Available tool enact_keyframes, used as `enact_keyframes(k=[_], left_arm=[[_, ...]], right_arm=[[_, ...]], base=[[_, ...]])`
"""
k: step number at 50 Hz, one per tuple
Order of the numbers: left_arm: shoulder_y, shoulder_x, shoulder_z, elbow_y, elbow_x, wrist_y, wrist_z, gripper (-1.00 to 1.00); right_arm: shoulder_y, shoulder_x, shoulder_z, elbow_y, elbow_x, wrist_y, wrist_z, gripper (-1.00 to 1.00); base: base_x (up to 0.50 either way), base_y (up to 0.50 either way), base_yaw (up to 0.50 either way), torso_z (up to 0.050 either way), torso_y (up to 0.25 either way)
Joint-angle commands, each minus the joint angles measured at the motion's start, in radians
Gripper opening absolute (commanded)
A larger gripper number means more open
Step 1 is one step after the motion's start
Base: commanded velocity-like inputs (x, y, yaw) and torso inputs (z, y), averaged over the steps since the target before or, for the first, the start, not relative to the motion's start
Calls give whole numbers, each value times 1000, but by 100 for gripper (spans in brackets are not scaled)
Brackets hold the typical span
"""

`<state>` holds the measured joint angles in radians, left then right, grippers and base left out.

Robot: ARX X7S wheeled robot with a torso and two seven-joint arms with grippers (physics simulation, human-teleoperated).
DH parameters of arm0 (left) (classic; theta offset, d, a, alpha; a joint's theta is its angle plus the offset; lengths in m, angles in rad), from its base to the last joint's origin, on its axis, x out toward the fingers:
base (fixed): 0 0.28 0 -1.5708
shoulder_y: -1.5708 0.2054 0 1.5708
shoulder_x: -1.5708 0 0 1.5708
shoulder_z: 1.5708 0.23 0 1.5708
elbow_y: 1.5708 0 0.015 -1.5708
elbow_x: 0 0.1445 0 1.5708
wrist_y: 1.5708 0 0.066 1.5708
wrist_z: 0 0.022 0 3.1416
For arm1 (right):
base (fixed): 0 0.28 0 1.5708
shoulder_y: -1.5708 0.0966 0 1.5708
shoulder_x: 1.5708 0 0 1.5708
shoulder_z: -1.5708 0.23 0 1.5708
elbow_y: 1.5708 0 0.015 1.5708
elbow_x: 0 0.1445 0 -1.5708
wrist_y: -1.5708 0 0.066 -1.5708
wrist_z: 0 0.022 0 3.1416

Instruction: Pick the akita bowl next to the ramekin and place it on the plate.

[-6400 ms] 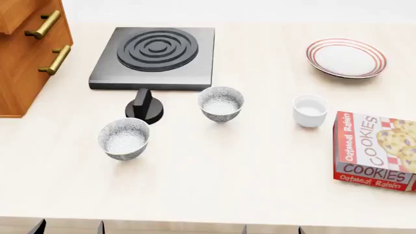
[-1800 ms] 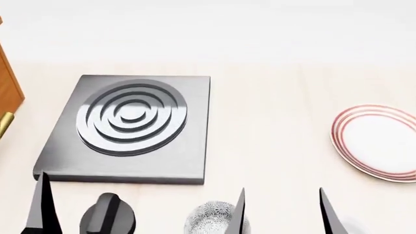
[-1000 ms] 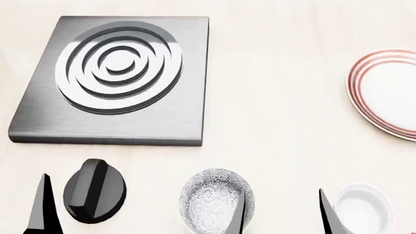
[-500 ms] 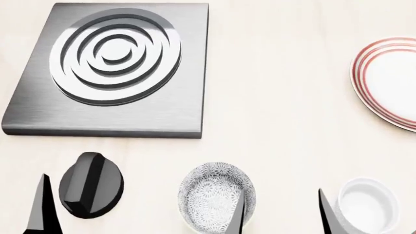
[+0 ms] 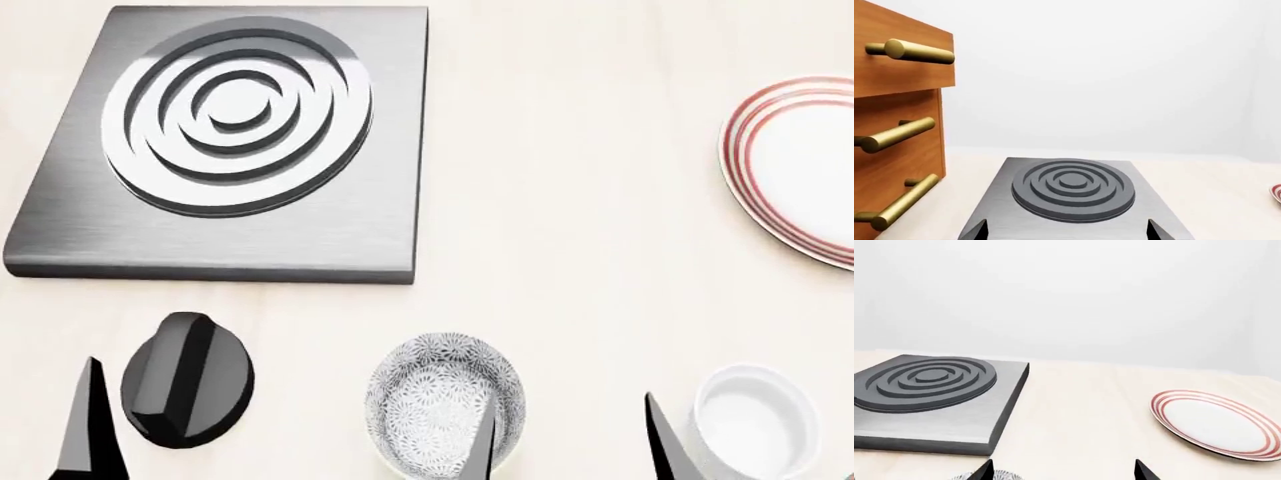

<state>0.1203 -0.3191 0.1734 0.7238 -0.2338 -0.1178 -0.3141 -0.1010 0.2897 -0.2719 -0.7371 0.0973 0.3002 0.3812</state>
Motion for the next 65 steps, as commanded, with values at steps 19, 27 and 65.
enact_keyframes(k=[19, 27, 65], left_arm=[[0, -13, 16, -11, 0, 14, -9, 100], [-2, -15, 22, -19, 0, 18, -10, 100], [1, -26, 35, -33, -8, 32, -21, 100]], right_arm=[[69, -25, 83, -79, 281, 326, -19, 100], [102, -37, 111, -57, 362, 377, -31, 100], [192, -78, 178, 98, 507, 437, -25, 100]], base=[[0, 0, 0, 0, 0], [0, 0, 0, 0, 0], [0, 0, 0, 0, 0]])
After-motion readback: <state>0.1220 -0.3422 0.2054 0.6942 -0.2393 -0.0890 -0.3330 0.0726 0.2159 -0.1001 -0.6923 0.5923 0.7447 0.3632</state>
